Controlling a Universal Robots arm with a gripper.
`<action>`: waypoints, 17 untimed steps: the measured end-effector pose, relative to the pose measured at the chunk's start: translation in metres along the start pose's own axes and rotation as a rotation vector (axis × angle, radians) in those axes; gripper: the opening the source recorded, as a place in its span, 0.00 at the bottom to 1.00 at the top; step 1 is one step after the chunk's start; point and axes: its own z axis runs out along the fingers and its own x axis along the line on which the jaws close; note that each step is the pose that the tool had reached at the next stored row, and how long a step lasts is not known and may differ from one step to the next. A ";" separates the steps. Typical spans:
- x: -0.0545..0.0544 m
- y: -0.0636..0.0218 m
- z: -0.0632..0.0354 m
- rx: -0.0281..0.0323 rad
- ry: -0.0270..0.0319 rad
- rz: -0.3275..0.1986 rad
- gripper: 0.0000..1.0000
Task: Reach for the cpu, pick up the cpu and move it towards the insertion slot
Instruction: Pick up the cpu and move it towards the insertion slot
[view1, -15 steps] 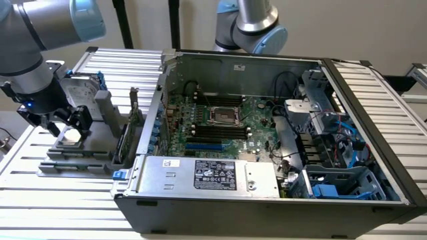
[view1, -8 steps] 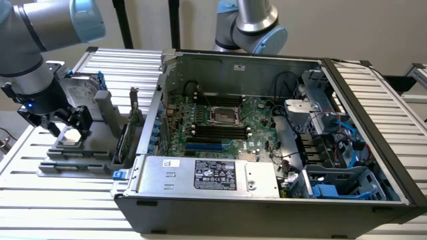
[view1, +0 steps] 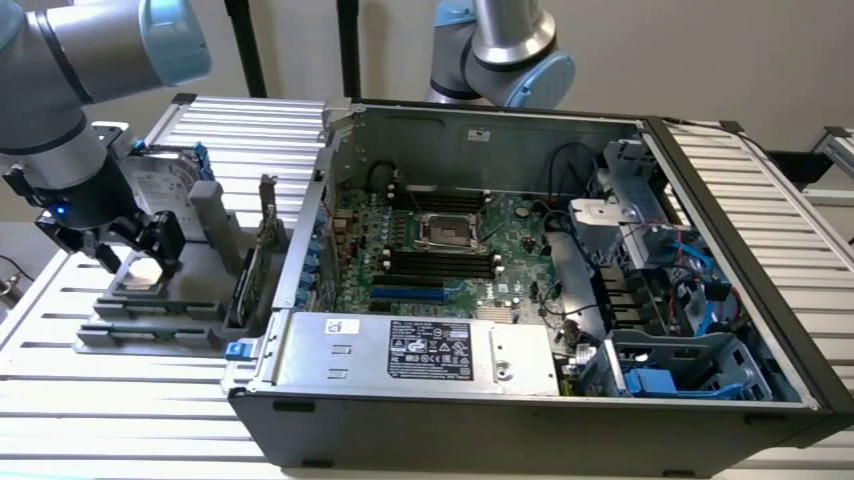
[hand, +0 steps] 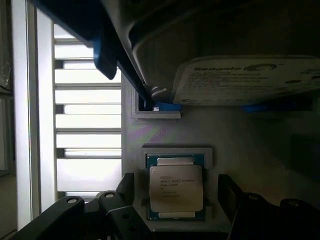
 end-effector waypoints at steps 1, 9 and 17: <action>0.000 0.0001 0.0001 -0.0004 0.0000 0.000 0.77; 0.002 -0.0001 0.0035 -0.0073 0.0004 -0.004 0.77; 0.002 -0.0002 0.0047 -0.0131 0.0008 -0.008 0.77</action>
